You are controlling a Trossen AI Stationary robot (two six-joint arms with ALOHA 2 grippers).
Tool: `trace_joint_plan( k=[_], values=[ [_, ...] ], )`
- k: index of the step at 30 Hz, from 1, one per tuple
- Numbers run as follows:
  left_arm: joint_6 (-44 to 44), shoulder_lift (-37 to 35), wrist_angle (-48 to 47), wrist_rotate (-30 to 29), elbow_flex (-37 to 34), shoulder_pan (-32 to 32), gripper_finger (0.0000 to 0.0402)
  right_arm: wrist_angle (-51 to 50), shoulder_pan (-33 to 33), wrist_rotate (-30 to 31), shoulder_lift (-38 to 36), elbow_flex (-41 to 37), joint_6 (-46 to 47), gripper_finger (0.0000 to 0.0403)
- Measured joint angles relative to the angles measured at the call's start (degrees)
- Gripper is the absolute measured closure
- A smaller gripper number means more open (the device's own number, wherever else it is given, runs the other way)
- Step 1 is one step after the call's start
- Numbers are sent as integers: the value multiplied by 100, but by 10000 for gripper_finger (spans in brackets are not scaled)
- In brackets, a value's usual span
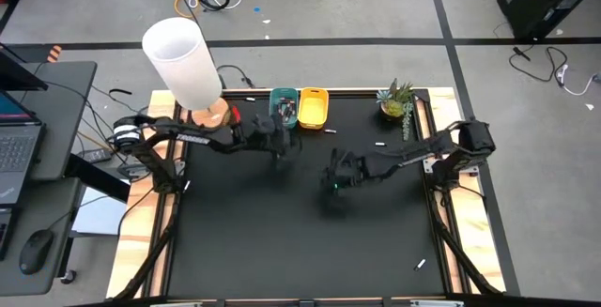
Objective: Sort batteries
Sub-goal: Put the silver black battery into the yellow bin
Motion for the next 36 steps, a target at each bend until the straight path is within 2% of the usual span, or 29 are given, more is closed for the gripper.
trace_joint_plan(
  k=[3,6,10,13,17,21,28,36],
  values=[
    [-308,7,298,-42,0,-586,383,-1509,575,-95,-56,422,316,298],
    [-658,160,995,-75,2,-1104,384,-2830,1198,-326,-49,714,857,298],
    [-1052,514,1967,-173,2,-1627,379,-3862,1945,-569,-49,865,1200,298],
    [-1414,709,2348,-436,2,-1897,375,-4270,2409,-746,-49,864,1543,298],
    [-1979,987,2888,-742,0,-2156,374,-4282,2913,-1297,-45,790,2183,298],
    [-2501,1516,3698,-743,2,-2304,374,-4059,3299,-1658,-45,777,2510,302],
    [-2849,2428,4611,-724,272,-2594,376,-3757,3992,-1727,-30,771,3945,308],
    [-2856,3047,4645,-603,1097,-2848,376,-3761,4930,-1637,312,738,4847,308]
  ],
)
